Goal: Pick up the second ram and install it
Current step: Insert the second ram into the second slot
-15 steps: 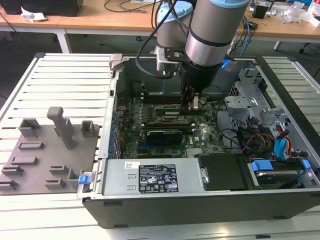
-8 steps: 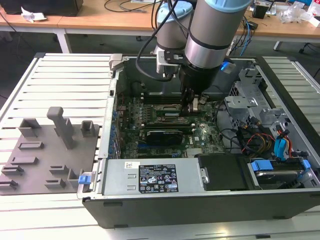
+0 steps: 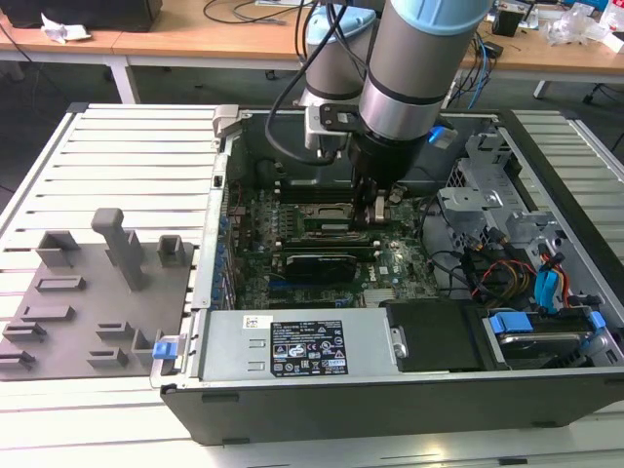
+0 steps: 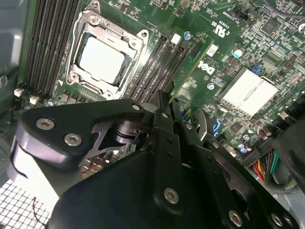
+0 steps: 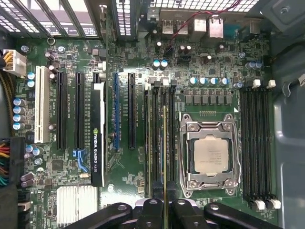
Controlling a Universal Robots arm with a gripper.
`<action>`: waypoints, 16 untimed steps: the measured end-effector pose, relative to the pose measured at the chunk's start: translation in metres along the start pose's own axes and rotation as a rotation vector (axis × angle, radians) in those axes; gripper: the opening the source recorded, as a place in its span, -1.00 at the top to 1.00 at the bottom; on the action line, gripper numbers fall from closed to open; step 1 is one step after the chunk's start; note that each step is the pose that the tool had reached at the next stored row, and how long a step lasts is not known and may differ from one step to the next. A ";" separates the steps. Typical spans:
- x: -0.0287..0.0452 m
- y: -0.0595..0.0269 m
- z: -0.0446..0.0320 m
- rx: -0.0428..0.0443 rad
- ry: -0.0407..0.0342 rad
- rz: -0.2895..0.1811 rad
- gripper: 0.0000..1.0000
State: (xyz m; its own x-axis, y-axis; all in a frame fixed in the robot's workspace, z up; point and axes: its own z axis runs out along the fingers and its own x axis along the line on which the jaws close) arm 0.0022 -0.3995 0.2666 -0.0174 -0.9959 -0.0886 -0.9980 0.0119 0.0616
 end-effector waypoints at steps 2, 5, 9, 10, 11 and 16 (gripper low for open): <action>-0.0005 0.0000 0.0010 0.0000 0.0001 0.000 0.73; -0.0053 0.0001 0.0025 0.0000 0.0001 0.000 0.73; -0.0095 0.0033 0.0039 0.0000 -0.0001 0.000 0.73; -0.0097 0.0071 0.0046 0.0000 0.0001 0.000 0.73; -0.0096 0.0148 0.0066 0.0000 -0.0001 0.000 0.73; -0.0093 0.0168 0.0121 0.0000 0.0000 0.000 0.73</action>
State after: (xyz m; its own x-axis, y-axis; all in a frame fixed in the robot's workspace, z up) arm -0.0151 -0.3889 0.2565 -0.0175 -0.9959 -0.0887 -0.9980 0.0120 0.0616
